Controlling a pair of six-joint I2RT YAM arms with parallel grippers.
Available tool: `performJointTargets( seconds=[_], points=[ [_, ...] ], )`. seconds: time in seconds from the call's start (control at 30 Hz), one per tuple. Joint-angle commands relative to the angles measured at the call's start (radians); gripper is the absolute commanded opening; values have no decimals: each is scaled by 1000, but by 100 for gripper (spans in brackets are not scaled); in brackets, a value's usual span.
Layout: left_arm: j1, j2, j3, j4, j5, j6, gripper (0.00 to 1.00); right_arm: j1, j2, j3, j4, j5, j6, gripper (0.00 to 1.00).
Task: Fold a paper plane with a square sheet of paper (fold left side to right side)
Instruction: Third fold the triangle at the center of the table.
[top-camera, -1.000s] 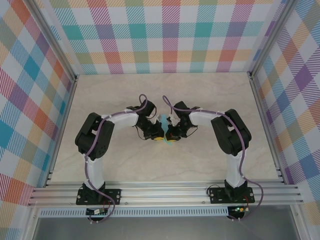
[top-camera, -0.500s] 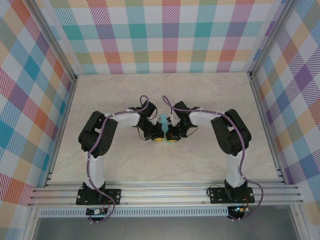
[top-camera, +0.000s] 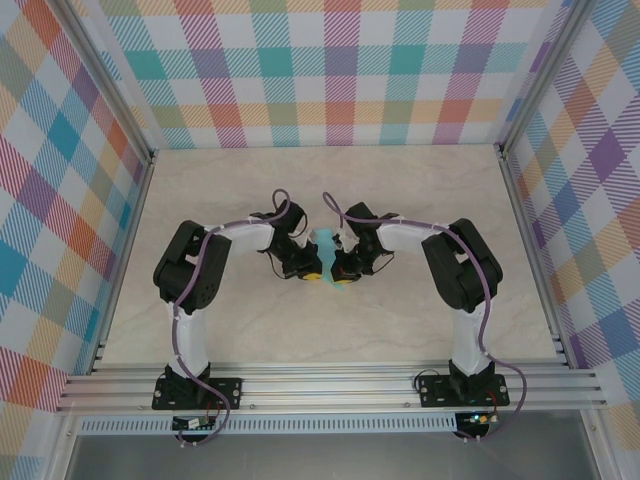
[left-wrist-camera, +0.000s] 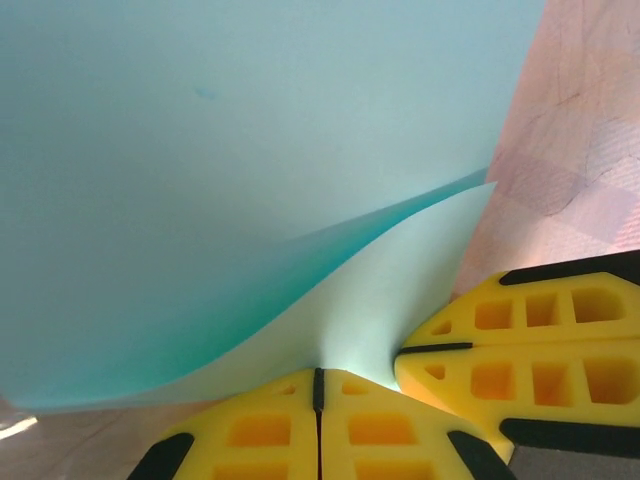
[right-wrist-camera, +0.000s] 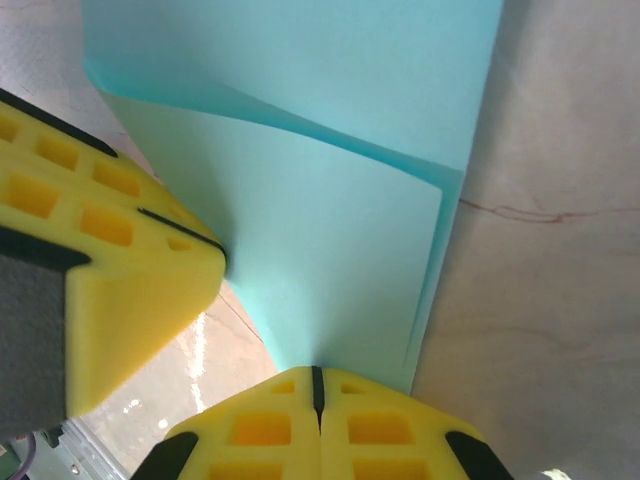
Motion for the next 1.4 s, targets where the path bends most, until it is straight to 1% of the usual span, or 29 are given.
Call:
performJointTargets(
  seconds=[0.0,0.17,0.3,0.4,0.57,0.67,0.77,0.87,1.1,1.13,1.27,1.37],
  points=[
    [80,20,-13,-73,-160,41,5,-1,47,-39,-119,181,-28,0],
    [124,25,-8,-89,-177,70,6,-1,48,-41,-116,179,-27,0],
    [163,30,-12,-90,-169,92,5,-1,47,-40,-115,173,-28,0],
    [177,-4,-18,-84,-150,99,6,0,44,-40,-113,169,-28,0],
    [171,-109,-37,-70,-87,86,8,-1,43,-36,-105,152,-17,0],
    [148,-168,-62,-46,-40,76,8,-1,43,-32,-104,151,-14,0],
    [116,-183,-74,-9,12,56,9,-1,44,-32,-106,154,-12,0],
    [87,-152,-53,17,32,44,9,-1,46,-34,-106,156,-11,0],
    [40,-10,56,25,51,47,10,-1,47,-30,-109,157,-6,0],
    [38,6,66,23,45,49,10,-1,46,-30,-109,159,-6,0],
    [38,42,77,-1,-43,56,10,-1,43,-34,-107,157,-4,0],
    [38,54,53,-2,-62,57,10,-1,34,-35,-105,158,1,0]
  ],
)
